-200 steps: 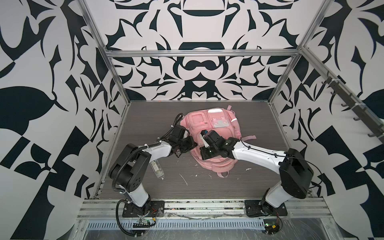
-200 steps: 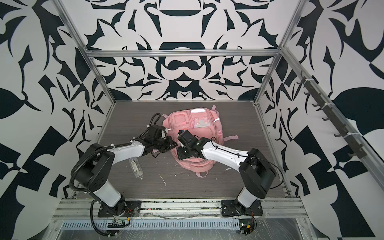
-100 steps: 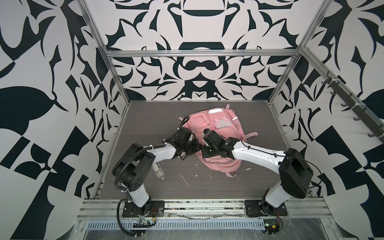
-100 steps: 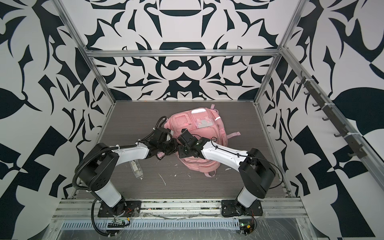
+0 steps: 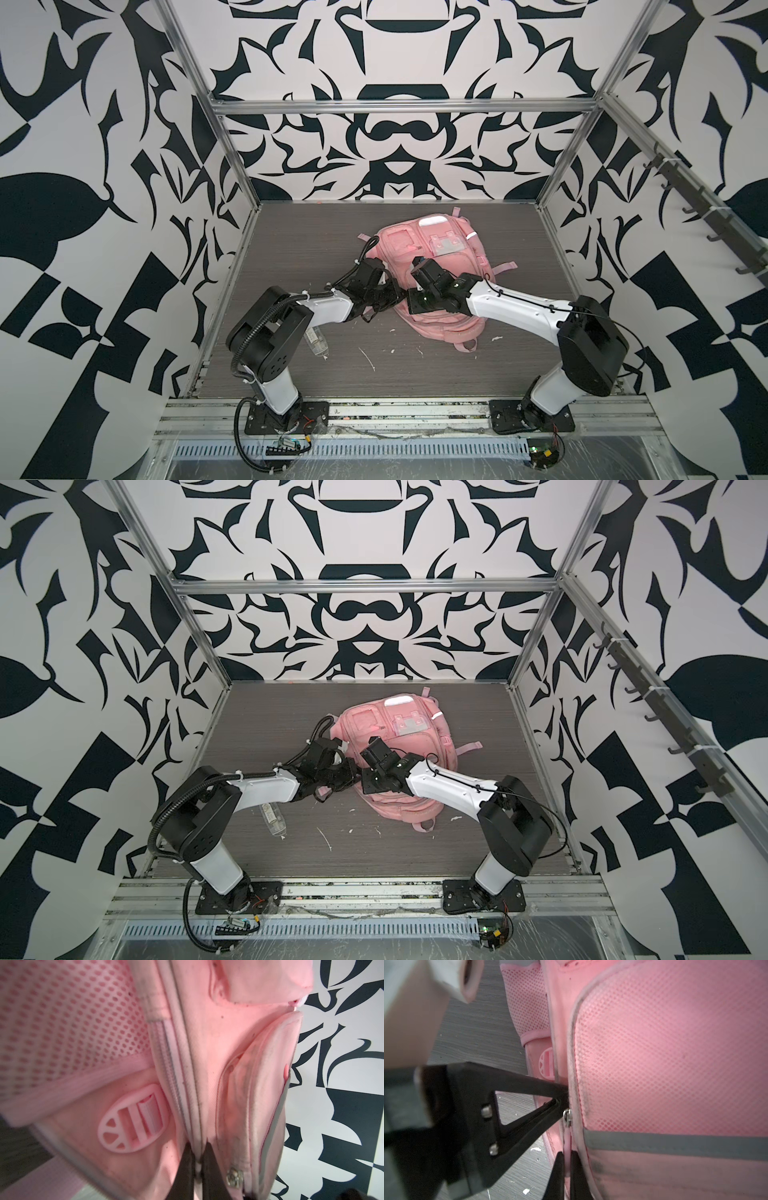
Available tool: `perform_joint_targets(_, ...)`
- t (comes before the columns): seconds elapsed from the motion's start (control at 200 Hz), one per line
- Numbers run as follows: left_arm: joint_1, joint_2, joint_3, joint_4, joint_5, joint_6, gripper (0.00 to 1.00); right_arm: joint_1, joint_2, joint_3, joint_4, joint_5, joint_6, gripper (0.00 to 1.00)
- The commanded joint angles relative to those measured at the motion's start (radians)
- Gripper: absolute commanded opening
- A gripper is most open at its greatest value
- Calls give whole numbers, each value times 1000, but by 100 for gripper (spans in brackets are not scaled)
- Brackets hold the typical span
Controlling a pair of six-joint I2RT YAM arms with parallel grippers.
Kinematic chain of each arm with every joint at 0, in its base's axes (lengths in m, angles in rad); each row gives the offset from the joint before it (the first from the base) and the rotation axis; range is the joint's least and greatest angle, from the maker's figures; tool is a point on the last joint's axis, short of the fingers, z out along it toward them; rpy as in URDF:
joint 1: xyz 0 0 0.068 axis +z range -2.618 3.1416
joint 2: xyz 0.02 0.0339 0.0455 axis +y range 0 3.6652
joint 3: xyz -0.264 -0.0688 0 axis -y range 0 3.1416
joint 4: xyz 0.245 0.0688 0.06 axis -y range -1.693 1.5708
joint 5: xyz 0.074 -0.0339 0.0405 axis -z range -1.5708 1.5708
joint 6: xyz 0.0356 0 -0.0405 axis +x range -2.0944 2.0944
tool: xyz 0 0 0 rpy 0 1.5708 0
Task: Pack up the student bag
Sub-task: 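Zip around the near corner with right gripper while left gripper holds bag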
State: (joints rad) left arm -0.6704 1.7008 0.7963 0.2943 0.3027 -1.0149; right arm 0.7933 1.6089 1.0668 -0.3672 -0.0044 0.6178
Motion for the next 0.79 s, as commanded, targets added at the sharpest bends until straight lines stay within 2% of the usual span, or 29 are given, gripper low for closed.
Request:
perform_joint_targets(0.0, -2, -22, -50, -80, 38, -3, 0, -37, -19, 8, 103, 96, -3, 0)
perform_joint_targets(0.17, 28, -53, -82, -86, 13, -15, 0, -40, 22, 50, 109, 86, -9, 0)
perform_joint_targets(0.405, 73, -174, -182, -87, -67, -44, 0, -40, 122, 143, 114, 50, -19, 0)
perform_joint_targets(0.625, 83, -276, -273, -107, -111, -65, 0, -39, 197, 210, 122, 12, -21, 0)
perform_joint_targets(0.79, 80, -281, -286, -109, -105, -61, 0, -34, 209, 225, 126, 4, -30, 0)
